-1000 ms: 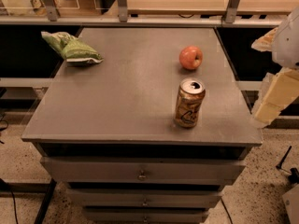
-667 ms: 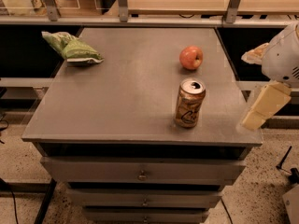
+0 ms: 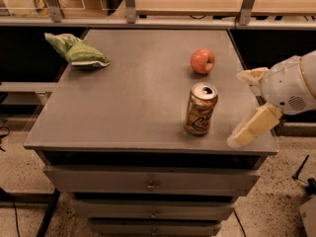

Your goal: Move orange can near green jalapeno chip bag

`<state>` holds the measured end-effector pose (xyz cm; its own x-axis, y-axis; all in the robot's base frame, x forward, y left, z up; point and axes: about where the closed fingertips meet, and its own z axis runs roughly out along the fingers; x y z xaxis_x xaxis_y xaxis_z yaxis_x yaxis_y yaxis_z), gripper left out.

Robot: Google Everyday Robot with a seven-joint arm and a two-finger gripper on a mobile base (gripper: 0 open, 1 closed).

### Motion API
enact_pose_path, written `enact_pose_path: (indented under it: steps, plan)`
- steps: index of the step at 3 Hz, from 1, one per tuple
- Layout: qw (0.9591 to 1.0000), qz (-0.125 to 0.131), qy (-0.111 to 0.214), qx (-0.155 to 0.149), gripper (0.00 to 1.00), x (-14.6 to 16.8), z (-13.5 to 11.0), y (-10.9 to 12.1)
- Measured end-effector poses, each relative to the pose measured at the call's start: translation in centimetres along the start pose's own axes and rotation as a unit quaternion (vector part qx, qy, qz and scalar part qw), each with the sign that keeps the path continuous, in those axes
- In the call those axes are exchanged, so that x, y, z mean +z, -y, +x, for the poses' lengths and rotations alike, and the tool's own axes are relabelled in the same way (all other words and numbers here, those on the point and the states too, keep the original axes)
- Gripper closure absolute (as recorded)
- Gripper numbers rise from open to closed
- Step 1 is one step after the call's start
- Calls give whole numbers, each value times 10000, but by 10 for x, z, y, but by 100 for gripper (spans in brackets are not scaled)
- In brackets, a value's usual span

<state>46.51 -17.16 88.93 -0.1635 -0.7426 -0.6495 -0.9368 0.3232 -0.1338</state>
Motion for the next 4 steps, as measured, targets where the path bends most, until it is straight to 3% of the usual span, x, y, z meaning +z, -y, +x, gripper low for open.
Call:
enact_pose_path:
  steps: [1, 2, 3, 4]
  plan:
    - [9973, -87, 723, 63, 0, 13, -8, 5]
    - [9916, -229, 1267, 150, 0, 21, -18, 5]
    - [9847, -372, 1694, 138, 0, 27, -27, 0]
    - [9811, -489, 1872, 67, 0, 34, -34, -7]
